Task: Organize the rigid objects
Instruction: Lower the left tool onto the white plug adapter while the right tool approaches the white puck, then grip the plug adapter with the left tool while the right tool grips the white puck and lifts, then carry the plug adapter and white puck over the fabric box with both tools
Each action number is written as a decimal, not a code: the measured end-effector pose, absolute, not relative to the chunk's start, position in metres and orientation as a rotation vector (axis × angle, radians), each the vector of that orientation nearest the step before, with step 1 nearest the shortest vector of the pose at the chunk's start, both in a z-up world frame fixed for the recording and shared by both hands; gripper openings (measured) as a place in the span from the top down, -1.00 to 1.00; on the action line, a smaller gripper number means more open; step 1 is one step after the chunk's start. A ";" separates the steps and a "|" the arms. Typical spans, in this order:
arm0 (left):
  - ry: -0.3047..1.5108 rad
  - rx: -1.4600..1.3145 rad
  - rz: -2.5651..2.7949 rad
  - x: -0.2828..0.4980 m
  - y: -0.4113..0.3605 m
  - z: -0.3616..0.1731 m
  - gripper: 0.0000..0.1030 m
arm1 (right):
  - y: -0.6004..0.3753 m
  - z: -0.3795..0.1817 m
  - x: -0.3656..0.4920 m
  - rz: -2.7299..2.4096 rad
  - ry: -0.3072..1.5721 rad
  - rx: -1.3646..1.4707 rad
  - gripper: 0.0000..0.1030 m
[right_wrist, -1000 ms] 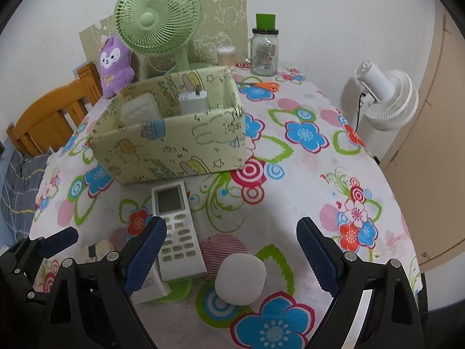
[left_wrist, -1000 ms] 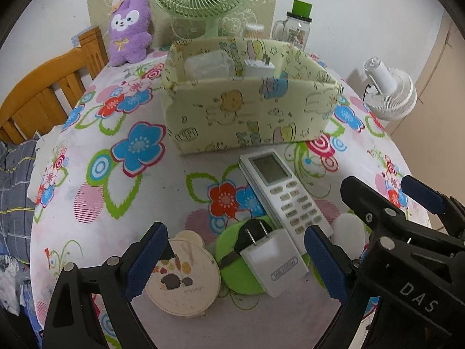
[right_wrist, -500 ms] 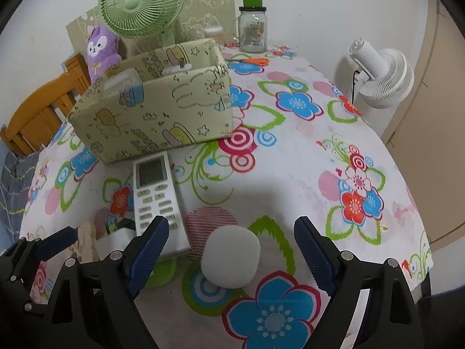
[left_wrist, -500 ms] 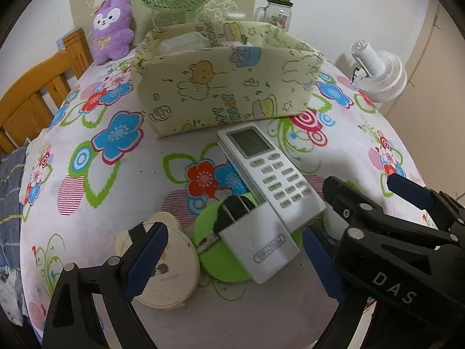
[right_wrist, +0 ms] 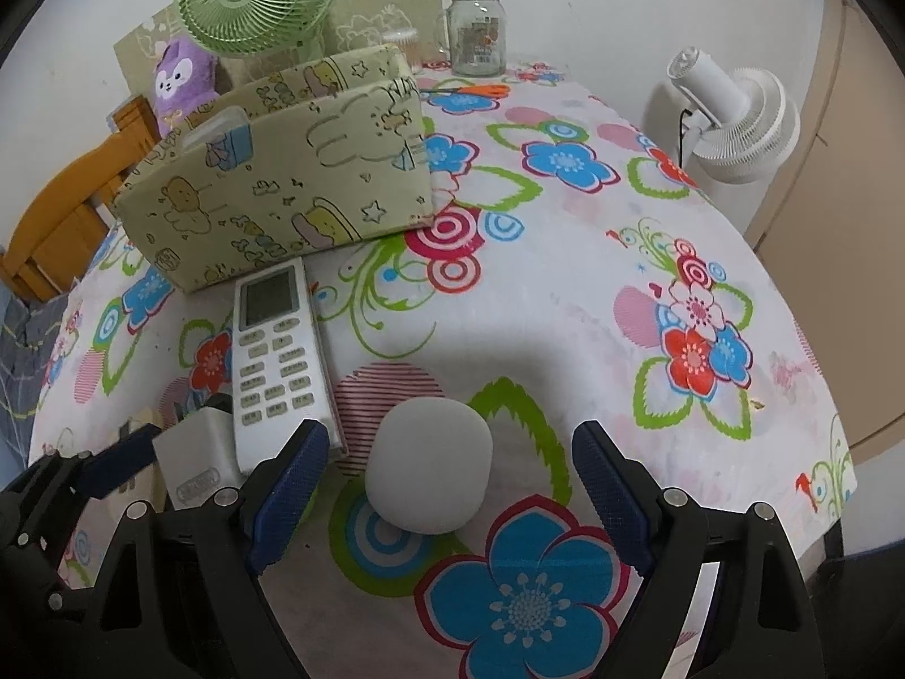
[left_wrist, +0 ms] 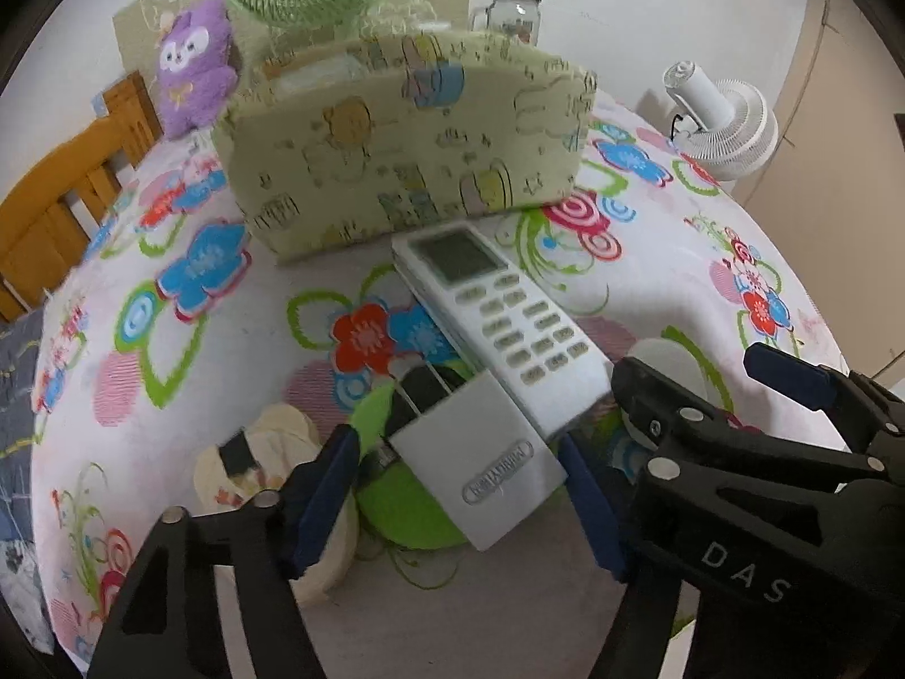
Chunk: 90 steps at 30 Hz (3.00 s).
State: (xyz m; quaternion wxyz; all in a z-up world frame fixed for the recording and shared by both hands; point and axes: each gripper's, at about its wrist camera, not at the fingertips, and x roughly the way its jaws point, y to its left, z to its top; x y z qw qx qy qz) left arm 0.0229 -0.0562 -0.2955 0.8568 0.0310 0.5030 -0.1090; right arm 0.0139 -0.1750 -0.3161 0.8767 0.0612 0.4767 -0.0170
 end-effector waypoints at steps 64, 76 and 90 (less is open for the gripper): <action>0.931 -0.060 -0.086 0.060 -0.047 -0.228 -0.19 | -0.166 -0.242 0.073 0.022 0.864 0.075 -0.01; 0.903 -0.073 -0.056 0.070 -0.046 -0.201 -0.19 | -0.164 -0.211 0.081 0.069 0.832 0.060 -0.01; 0.869 -0.081 -0.021 0.072 -0.040 -0.166 -0.19 | -0.158 -0.172 0.084 0.120 0.777 0.052 -0.01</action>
